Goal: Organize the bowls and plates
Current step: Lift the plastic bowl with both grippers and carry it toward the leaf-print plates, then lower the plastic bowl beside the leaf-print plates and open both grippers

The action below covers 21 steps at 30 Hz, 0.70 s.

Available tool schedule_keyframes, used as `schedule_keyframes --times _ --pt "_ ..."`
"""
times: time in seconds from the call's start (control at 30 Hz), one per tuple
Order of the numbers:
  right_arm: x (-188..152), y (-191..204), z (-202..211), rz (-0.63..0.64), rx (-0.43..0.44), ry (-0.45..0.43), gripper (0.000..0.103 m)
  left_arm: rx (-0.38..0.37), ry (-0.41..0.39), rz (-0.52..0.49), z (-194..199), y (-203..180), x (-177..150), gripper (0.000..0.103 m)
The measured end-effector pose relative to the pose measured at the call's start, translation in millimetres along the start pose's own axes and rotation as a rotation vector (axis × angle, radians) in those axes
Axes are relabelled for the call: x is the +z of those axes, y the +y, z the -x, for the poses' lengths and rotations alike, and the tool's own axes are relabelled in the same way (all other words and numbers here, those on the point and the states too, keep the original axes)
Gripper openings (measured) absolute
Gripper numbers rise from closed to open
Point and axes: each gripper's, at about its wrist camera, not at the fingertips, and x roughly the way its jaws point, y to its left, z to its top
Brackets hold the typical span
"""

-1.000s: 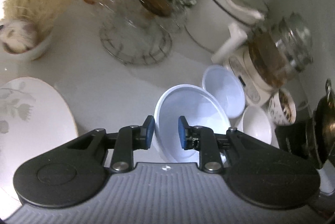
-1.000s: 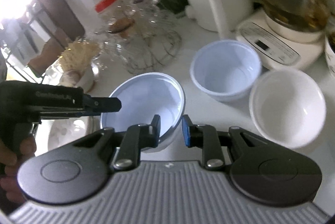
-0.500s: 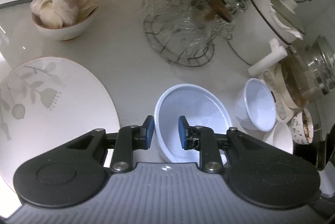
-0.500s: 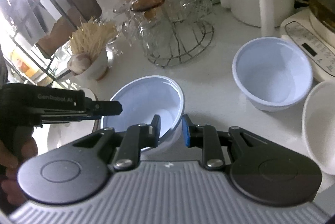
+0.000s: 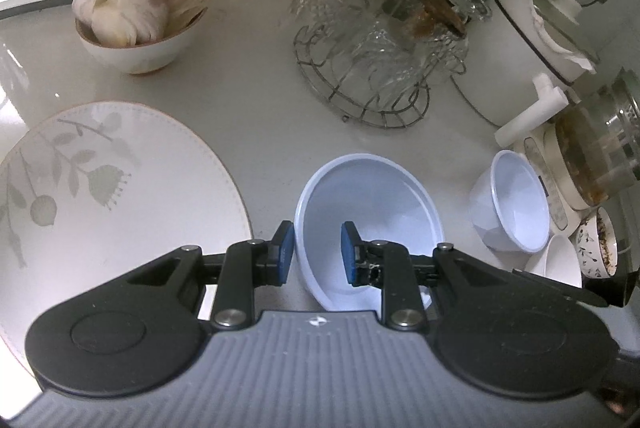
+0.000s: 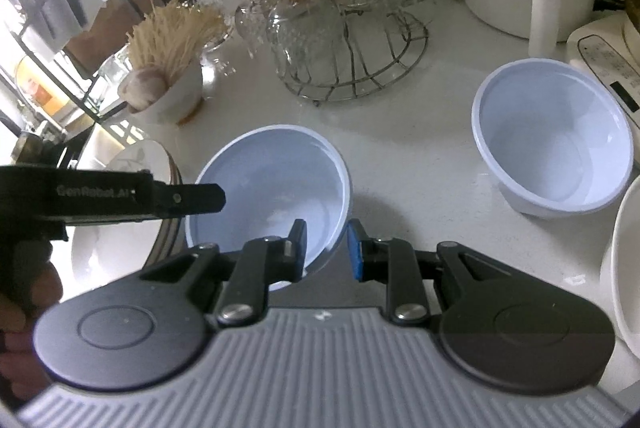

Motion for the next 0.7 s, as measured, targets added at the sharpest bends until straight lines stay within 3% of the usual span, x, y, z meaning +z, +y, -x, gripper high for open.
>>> schedule_keyframes --times 0.13,0.3,0.37,0.4,0.7 --pt "0 -1 -1 -0.013 0.001 -0.007 0.026 -0.009 0.000 -0.006 0 0 0 0.028" --pt "2 2 5 -0.028 -0.017 -0.036 0.029 -0.014 -0.009 -0.007 7 1 2 0.044" --pt "4 3 11 -0.030 -0.016 -0.058 0.048 -0.003 -0.026 -0.001 15 1 5 0.047" --pt "5 3 14 -0.032 -0.013 -0.068 0.050 0.001 -0.036 -0.004 20 0 6 0.047" --pt "10 11 55 0.017 -0.048 -0.129 0.050 0.036 -0.097 -0.041 64 -18 8 0.048"
